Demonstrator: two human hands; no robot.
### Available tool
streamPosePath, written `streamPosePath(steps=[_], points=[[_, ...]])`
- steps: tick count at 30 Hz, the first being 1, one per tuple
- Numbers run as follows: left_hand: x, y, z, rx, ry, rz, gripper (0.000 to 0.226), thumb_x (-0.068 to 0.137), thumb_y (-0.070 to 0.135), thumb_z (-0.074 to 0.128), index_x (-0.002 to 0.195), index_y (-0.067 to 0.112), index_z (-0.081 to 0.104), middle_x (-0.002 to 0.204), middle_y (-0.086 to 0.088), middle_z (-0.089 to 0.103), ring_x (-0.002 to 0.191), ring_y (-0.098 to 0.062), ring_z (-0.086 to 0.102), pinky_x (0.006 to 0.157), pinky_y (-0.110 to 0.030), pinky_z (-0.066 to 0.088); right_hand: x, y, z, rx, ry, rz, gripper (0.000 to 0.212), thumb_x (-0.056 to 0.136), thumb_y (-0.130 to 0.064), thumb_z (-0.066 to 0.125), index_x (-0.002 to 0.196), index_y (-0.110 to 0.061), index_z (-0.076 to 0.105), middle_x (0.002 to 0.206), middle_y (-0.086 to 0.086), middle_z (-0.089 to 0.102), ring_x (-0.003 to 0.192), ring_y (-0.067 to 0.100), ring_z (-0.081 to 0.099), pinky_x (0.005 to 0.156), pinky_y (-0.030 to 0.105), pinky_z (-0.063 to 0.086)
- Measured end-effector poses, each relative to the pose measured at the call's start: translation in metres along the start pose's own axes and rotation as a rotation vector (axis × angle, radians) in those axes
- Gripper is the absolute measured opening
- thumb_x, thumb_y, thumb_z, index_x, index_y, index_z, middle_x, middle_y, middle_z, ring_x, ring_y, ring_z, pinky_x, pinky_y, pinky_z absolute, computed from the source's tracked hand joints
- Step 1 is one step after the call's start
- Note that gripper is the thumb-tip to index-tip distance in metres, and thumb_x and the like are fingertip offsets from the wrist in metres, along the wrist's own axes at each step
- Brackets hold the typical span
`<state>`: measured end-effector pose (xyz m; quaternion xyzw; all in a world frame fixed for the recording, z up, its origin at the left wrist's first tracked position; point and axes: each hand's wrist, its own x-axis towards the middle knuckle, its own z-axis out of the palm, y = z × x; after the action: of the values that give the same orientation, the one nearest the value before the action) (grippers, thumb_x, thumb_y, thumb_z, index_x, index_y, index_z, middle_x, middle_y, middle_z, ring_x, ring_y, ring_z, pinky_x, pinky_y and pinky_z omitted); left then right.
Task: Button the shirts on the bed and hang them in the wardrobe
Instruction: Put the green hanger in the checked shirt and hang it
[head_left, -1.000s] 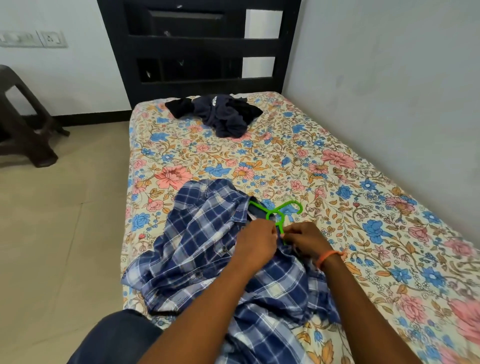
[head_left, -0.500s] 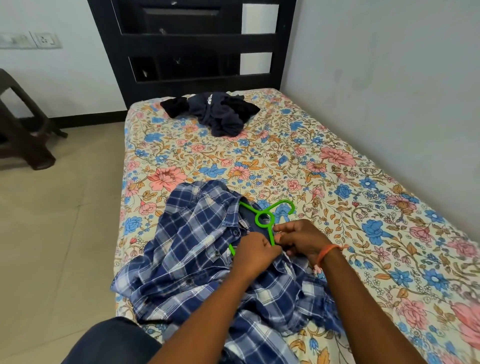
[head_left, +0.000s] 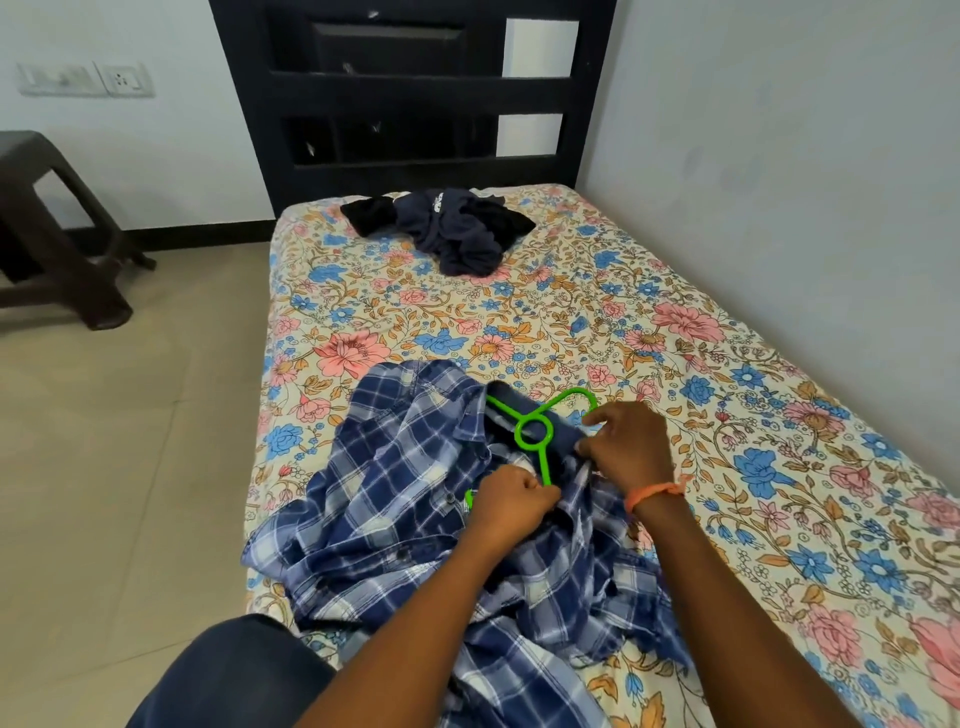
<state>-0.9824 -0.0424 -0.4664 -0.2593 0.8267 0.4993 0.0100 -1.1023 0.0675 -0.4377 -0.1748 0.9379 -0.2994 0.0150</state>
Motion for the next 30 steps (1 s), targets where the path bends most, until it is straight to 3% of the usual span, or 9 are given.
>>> streamPosePath(steps=[5,11,15,18,21,23,26,28,30], points=[[0.001,0.002,-0.004,0.089,0.005,-0.069,0.046,0.086,0.02,0.065,0.051,0.014,0.035,0.05,-0.002,0.038,0.046,-0.017,0.036,0.046,-0.027,0.025,-0.035,-0.018,-0.002,0.071,0.309,-0.143,0.016,0.084,-0.014,0.069,0.098,-0.018,0.076,0.088,0.002,0.075,0.073,0.02,0.066,0.062,0.023,0.044],[-0.009,-0.012,-0.012,0.171,-0.045,0.106,0.025,0.092,0.004,0.056,0.068,0.003,0.062,0.077,-0.015,0.064,0.065,-0.026,0.055,0.07,-0.042,0.052,-0.05,-0.001,0.027,-0.035,-0.158,-0.161,0.027,0.088,-0.028,0.072,0.11,-0.012,0.07,0.094,0.007,0.072,0.083,0.024,0.065,0.075,0.034,0.054],[-0.023,-0.021,-0.042,0.178,0.107,0.185,0.02,0.096,0.007,0.057,0.104,0.014,0.074,0.102,0.0,0.071,0.078,-0.012,0.066,0.072,-0.027,0.055,-0.062,-0.001,0.032,0.089,-0.015,-0.139,0.026,0.09,-0.026,0.071,0.111,-0.011,0.072,0.103,0.008,0.072,0.088,0.022,0.065,0.083,0.03,0.05],[-0.029,-0.044,-0.079,0.38,0.186,0.178,0.011,0.092,0.014,0.065,0.101,0.017,0.072,0.101,0.004,0.068,0.081,-0.01,0.063,0.071,-0.025,0.048,-0.072,-0.004,0.025,0.245,0.093,-0.048,0.022,0.089,-0.023,0.071,0.109,-0.012,0.073,0.104,0.005,0.068,0.084,0.017,0.062,0.08,0.03,0.049],[-0.035,-0.073,-0.107,0.531,0.175,0.13,0.008,0.084,0.022,0.075,0.088,0.017,0.07,0.09,0.002,0.068,0.08,-0.012,0.063,0.075,-0.033,0.054,-0.089,-0.011,0.021,0.165,0.171,-0.173,0.016,0.087,-0.011,0.07,0.103,-0.015,0.072,0.1,0.001,0.064,0.084,0.016,0.061,0.076,0.023,0.047],[-0.04,-0.086,-0.123,0.398,0.194,0.073,0.004,0.084,0.016,0.074,0.083,0.018,0.071,0.084,0.004,0.069,0.076,-0.01,0.065,0.078,-0.035,0.056,-0.103,-0.025,0.022,0.155,0.085,-0.344,0.015,0.086,-0.006,0.069,0.097,-0.015,0.074,0.091,-0.006,0.062,0.079,0.007,0.058,0.076,0.02,0.045],[-0.042,-0.093,-0.132,0.288,0.282,0.054,0.013,0.088,0.013,0.068,0.079,0.023,0.07,0.08,0.008,0.069,0.074,-0.007,0.063,0.073,-0.029,0.051,-0.117,-0.044,0.039,0.1,-0.252,-0.537,0.019,0.087,-0.019,0.071,0.105,-0.016,0.073,0.096,-0.007,0.062,0.086,0.004,0.055,0.086,0.023,0.046],[-0.045,-0.09,-0.125,0.32,0.306,0.162,0.012,0.091,0.016,0.063,0.082,0.02,0.07,0.083,0.005,0.068,0.075,-0.009,0.062,0.071,-0.03,0.049,-0.118,-0.055,0.052,-0.033,-0.378,-0.561,0.028,0.087,-0.03,0.071,0.112,-0.017,0.07,0.106,-0.002,0.064,0.097,0.013,0.057,0.091,0.03,0.048],[-0.045,-0.084,-0.109,0.385,0.28,0.299,0.012,0.094,0.018,0.06,0.089,0.017,0.072,0.092,0.001,0.068,0.084,-0.015,0.061,0.076,-0.036,0.052,-0.116,-0.063,0.06,-0.177,-0.353,-0.583,0.025,0.084,-0.033,0.069,0.104,-0.018,0.07,0.1,0.001,0.064,0.095,0.02,0.06,0.081,0.036,0.051]])
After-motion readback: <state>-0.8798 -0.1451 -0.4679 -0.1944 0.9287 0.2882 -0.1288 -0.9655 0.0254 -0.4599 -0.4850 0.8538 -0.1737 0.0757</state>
